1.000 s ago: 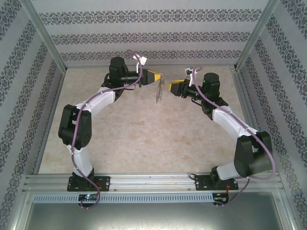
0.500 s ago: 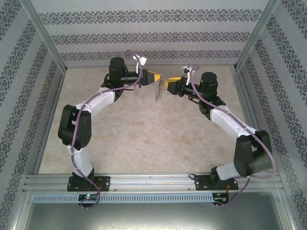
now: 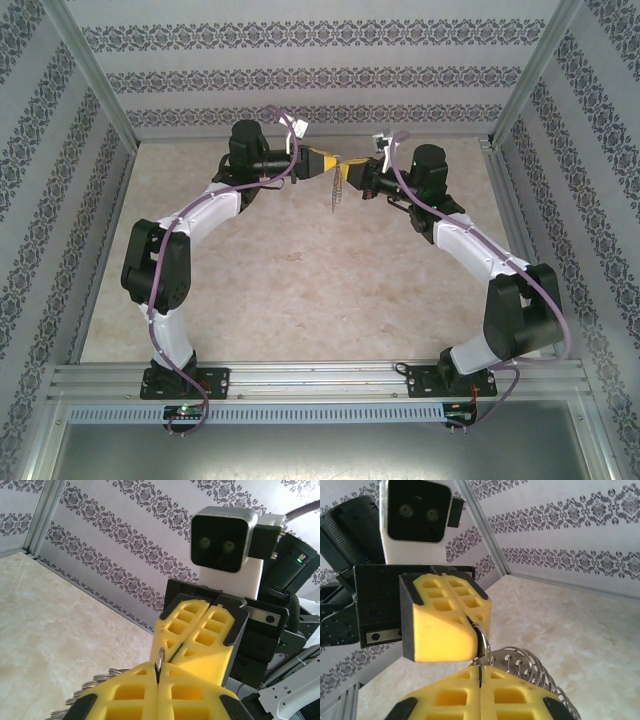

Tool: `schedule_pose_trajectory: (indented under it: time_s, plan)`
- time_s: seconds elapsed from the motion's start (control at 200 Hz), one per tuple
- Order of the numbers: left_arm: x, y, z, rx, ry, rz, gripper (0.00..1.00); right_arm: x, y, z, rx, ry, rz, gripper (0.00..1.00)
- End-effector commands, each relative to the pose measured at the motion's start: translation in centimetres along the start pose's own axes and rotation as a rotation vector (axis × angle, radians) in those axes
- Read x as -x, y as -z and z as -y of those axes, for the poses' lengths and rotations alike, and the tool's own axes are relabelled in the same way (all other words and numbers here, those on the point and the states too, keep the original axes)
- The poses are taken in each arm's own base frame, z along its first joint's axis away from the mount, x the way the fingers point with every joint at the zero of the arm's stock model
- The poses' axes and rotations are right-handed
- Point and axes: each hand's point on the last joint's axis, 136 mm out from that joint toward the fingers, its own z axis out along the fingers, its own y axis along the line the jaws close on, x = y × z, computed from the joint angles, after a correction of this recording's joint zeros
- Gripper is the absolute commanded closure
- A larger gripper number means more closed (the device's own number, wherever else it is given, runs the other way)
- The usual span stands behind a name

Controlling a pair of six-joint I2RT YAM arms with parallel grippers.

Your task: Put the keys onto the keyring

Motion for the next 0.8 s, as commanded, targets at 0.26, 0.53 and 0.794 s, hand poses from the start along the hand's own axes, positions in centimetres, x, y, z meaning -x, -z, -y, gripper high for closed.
schedule_pose_trajectory:
  time_s: [0.26,0.53,0.794]
  plan:
    - [2.3,0.6,2.1,0.074,-0.085,0.037,1.00,-0.6,-0.4,-1.1,-0.050,0.092,-0.047,1.00]
    - [2.3,0.8,2.2,0.148,-0.095,0.034,1.00,-1.2,-1.0,-0.4,-0.252,0.196,-0.080,1.00]
    - [2.3,0.6,2.6,0.190,-0.110,0.039,1.00,-0.4,-1.2,0.0,-0.400,0.262,-0.066,1.00]
